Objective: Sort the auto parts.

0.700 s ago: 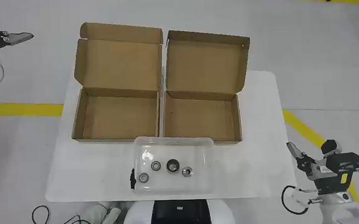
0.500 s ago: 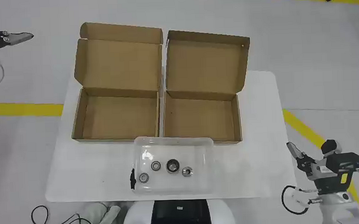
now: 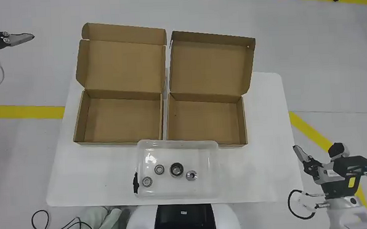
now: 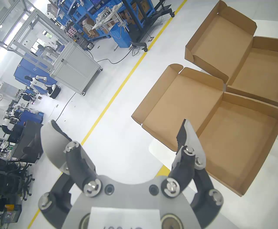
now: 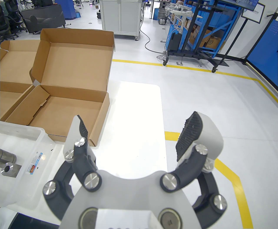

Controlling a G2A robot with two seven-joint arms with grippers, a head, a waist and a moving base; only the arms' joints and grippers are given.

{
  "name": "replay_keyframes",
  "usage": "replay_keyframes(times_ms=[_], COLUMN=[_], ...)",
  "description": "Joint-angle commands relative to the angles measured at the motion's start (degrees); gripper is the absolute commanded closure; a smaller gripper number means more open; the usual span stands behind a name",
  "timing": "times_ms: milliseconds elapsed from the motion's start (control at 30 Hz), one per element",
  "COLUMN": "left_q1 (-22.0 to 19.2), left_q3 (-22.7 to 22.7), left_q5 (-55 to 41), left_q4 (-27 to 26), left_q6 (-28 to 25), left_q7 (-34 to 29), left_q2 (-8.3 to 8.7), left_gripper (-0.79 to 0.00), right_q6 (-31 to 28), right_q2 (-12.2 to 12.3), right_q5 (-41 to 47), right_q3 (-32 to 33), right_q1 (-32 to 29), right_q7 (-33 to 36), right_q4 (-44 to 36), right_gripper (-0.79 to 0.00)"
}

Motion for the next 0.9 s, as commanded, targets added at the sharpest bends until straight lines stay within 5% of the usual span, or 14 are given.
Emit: replay_keyframes(times_ms=[0,867], left_q1=[0.0,0.0], left_q3=[0.0,0.0], left_q5=[0.0,0.0], left_q4=[0.0,0.0], left_q6=[0.0,0.0], left_q7=[0.0,0.0], left_q2=[0.00,0.00], left_gripper=[-0.784,-0.785], right_q6=[0.0,-3.1], right_q2=[0.0,0.4], right_q5=[0.0,-2.7], right_q3=[0.0,-1.7], right_q1=[0.0,3.7], right_q7=[0.0,3.3], right_q4=[0.0,0.5], right_gripper=[-0.785,-0.785])
